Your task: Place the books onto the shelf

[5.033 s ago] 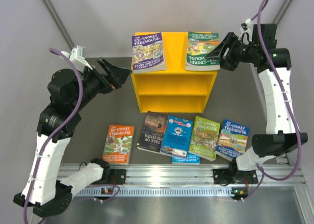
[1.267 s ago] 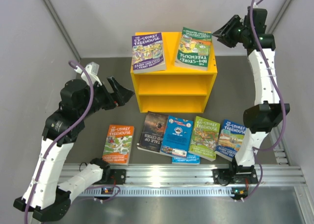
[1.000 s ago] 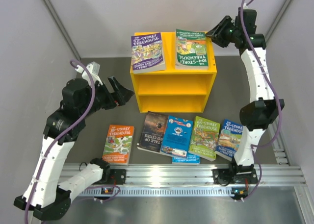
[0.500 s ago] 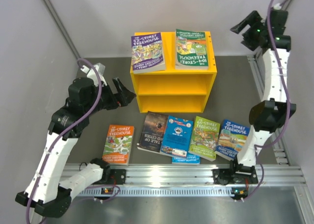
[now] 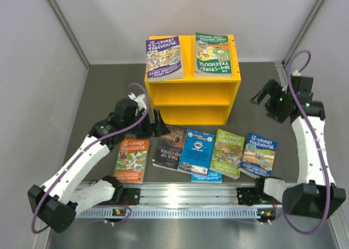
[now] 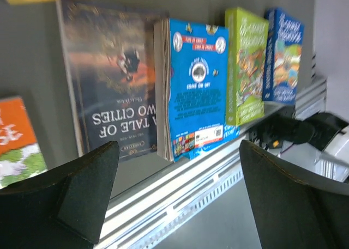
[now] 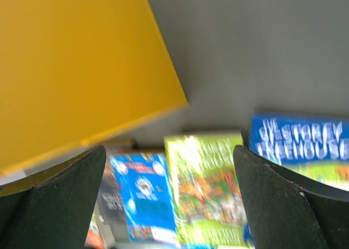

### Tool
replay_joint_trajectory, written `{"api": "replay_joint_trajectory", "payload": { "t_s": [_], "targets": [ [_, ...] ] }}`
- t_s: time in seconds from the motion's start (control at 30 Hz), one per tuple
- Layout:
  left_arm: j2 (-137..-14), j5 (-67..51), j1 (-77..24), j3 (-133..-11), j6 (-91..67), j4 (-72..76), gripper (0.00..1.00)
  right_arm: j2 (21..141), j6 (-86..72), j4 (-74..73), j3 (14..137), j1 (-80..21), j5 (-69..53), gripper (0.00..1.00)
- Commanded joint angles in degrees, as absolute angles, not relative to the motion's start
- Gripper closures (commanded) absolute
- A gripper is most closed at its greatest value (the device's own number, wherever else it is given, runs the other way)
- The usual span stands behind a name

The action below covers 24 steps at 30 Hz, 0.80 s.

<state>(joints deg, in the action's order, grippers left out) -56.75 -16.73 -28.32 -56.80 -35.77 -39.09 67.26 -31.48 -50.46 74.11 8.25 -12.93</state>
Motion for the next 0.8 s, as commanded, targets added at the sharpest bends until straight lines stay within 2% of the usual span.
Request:
{"api": "replay_joint_trajectory", "payload": {
  "t_s": [0.0, 0.27, 0.77],
  "targets": [
    [-59.1, -19.5, -34.2, -52.8, -38.4, -30.2, 0.04, 61.9, -30.6, -52.6, 64.5, 6.7, -12.9, 0.0],
    [-68.1, -22.1, -39.9, -43.2, -43.5, -16.9, 0.03, 53.5, -30.9, -56.2, 57.0, 6.5, -16.3, 0.0],
    [-91.7, -21.0, -47.4, -42.9, -46.8, -2.7, 0.05, 51.9, -28.6, -59.8, 58.3, 4.5, -15.5, 0.0]
  ]
}}
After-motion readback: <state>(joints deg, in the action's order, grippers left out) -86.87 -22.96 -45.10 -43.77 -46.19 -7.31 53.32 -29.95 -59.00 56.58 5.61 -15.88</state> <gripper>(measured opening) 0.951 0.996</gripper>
